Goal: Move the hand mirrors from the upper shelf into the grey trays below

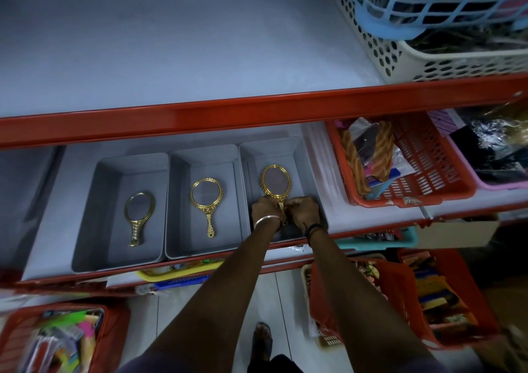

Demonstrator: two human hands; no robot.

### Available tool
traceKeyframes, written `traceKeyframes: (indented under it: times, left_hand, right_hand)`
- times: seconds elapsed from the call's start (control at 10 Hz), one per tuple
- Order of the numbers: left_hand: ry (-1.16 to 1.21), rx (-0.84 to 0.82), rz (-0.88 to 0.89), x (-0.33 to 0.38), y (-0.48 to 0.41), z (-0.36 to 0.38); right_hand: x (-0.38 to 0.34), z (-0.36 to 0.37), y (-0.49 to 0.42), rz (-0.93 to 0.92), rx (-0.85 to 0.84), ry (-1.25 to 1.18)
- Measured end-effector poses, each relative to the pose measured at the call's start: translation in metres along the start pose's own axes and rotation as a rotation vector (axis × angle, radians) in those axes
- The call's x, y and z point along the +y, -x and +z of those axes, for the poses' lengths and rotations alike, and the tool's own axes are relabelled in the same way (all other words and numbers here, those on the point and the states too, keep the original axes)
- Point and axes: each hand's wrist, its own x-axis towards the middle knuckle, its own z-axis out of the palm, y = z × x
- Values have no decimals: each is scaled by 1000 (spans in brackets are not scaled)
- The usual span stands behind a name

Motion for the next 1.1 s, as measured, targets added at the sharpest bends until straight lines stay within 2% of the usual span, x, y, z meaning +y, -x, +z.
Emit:
traceKeyframes:
  times: [0.7, 1.0, 1.1]
  left_hand:
    - [-70, -29, 16, 3, 4, -3]
    - [-23, 43, 40, 4, 15, -17]
    - [3, 90, 144, 8, 22, -25]
  right_hand:
    - [-5, -1, 7, 16, 14, -23]
    - [-17, -11, 21, -11, 71, -49]
    - [-27, -18, 34, -53, 127, -61]
